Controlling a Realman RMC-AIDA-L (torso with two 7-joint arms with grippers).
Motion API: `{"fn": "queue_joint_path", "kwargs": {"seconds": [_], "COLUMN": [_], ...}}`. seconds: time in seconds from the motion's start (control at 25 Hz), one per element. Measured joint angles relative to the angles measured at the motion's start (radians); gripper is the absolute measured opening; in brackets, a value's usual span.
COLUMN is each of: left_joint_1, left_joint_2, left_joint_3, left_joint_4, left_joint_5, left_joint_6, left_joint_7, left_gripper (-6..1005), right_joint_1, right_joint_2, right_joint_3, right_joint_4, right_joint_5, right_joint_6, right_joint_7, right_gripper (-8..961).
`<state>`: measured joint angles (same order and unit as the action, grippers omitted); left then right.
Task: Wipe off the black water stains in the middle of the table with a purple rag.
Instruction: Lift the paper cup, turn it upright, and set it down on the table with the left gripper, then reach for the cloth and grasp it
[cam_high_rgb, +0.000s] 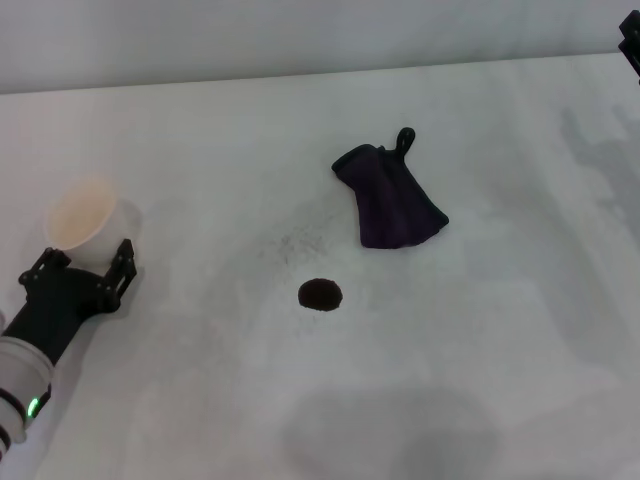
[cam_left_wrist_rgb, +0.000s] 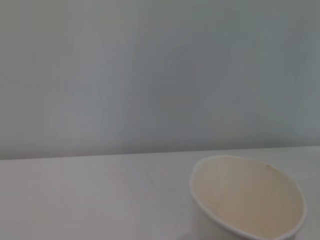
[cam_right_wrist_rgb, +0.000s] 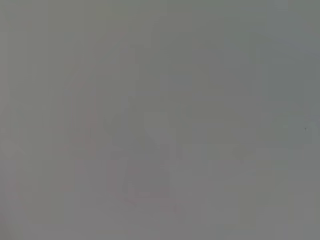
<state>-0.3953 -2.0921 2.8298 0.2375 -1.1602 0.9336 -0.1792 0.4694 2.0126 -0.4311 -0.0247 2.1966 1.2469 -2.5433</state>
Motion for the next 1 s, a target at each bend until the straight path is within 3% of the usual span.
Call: {"fn": "queue_joint_path", "kwargs": {"seconds": [0.64,1.0], "left_joint_1": [0.078,0.131], "left_joint_2": [0.000,0.000], "left_joint_3": [0.000,0.000], "left_joint_4": [0.031,0.035], "left_joint_5": [0.001,-0.002], "left_joint_6": [0.125,0.169], "left_joint_7": [0.046,0.040], "left_gripper": [880,892], "right_joint_1": [0.000,0.006], "right_joint_2": [0.000,0.000], "right_joint_3": [0.000,0.001], "right_joint_4": [-0.005,-0.014], "right_joint_5": [0.000,0.003], "right_joint_6": [0.000,-0.002], "right_joint_7": [0.000,0.000], "right_gripper": [840,840]}}
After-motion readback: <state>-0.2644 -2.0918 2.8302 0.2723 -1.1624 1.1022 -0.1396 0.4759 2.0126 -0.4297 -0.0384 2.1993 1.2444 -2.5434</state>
